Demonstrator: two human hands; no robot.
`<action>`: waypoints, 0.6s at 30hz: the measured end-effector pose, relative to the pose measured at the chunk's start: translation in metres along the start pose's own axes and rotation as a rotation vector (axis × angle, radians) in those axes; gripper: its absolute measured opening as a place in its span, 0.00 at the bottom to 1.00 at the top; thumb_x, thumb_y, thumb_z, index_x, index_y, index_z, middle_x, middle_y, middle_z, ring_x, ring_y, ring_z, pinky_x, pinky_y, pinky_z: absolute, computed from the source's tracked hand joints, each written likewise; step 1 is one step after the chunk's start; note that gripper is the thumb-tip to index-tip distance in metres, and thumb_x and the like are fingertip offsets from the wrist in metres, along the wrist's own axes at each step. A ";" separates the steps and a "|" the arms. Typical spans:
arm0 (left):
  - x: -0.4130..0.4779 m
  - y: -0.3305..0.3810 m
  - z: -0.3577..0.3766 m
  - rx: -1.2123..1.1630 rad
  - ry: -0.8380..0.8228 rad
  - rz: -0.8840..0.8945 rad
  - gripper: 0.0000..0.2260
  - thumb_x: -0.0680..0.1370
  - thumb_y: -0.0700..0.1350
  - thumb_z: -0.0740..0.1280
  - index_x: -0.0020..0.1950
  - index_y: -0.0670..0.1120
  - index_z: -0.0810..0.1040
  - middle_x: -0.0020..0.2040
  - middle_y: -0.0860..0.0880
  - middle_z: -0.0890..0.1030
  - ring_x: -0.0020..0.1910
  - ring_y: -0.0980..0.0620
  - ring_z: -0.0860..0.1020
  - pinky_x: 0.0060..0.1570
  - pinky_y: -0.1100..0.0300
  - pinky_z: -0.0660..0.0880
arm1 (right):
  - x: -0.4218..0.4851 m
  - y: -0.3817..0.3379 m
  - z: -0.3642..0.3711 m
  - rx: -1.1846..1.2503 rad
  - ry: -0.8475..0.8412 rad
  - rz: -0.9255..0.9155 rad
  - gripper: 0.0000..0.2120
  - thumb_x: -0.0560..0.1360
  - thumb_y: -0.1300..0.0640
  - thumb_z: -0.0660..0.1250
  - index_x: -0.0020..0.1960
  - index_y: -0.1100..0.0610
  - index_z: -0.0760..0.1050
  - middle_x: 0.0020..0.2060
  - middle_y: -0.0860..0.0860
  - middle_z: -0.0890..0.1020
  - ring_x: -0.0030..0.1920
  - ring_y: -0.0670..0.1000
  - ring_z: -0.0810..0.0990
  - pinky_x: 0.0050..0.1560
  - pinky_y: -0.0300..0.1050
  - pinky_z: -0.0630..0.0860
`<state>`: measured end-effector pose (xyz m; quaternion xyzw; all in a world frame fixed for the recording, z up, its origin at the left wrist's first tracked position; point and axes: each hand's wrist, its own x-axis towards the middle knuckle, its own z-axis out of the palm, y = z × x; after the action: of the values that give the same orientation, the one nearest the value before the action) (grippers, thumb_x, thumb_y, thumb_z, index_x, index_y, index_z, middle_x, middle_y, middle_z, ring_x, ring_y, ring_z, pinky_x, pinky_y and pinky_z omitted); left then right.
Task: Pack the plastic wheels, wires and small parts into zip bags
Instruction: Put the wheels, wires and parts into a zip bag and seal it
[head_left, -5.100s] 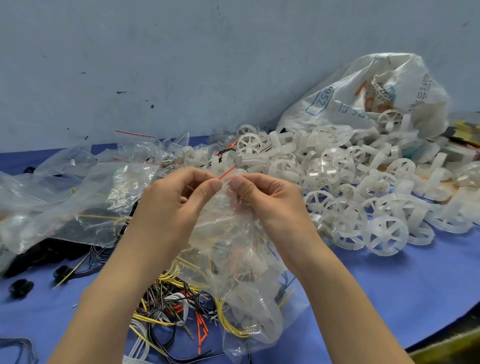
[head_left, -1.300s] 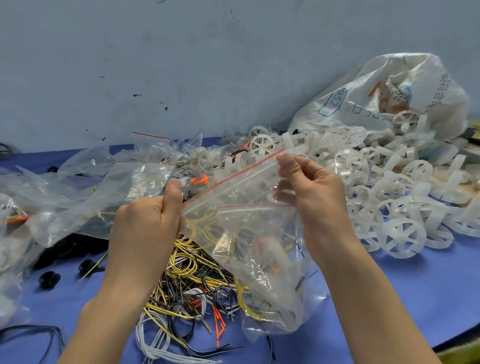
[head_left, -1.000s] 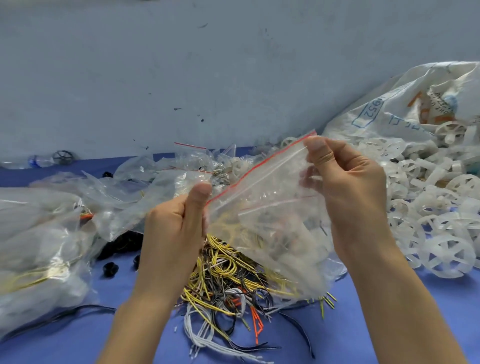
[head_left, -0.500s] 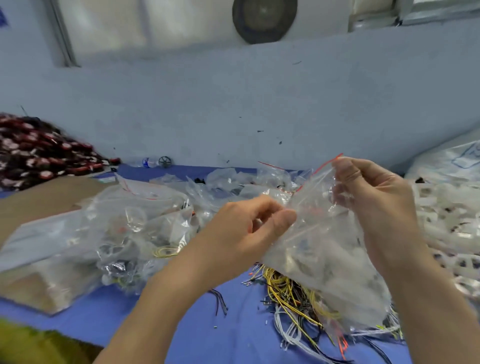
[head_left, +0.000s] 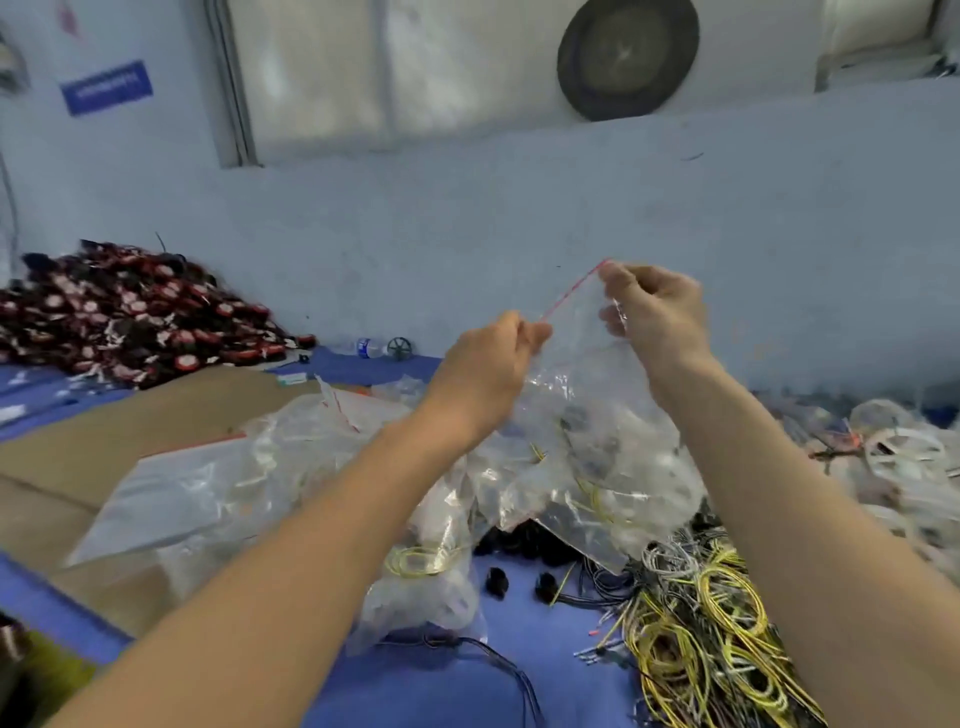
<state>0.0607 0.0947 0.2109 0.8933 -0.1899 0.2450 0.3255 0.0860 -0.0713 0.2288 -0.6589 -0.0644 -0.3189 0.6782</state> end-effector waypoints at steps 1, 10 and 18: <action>0.014 -0.013 -0.007 0.015 0.042 -0.036 0.14 0.83 0.49 0.57 0.54 0.41 0.78 0.56 0.48 0.83 0.55 0.44 0.79 0.52 0.51 0.73 | 0.016 0.002 0.023 -0.037 -0.031 -0.021 0.06 0.78 0.56 0.69 0.44 0.55 0.81 0.32 0.47 0.79 0.30 0.45 0.77 0.38 0.43 0.75; -0.011 -0.198 -0.044 0.418 -0.064 -0.717 0.15 0.83 0.39 0.56 0.49 0.32 0.78 0.46 0.33 0.81 0.41 0.39 0.79 0.41 0.52 0.73 | -0.019 0.096 0.079 -0.674 -0.406 -0.049 0.18 0.82 0.52 0.57 0.71 0.52 0.67 0.67 0.54 0.72 0.62 0.57 0.75 0.60 0.59 0.74; -0.010 -0.203 -0.034 0.215 0.104 -0.752 0.22 0.82 0.49 0.55 0.46 0.32 0.77 0.44 0.32 0.81 0.42 0.36 0.79 0.47 0.49 0.76 | -0.075 0.162 -0.020 -1.274 -0.692 0.130 0.28 0.80 0.42 0.59 0.76 0.51 0.59 0.73 0.55 0.65 0.71 0.58 0.66 0.69 0.56 0.65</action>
<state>0.1435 0.2648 0.1290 0.9160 0.1942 0.1720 0.3061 0.1043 -0.0755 0.0498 -0.9915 -0.0377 -0.0270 0.1216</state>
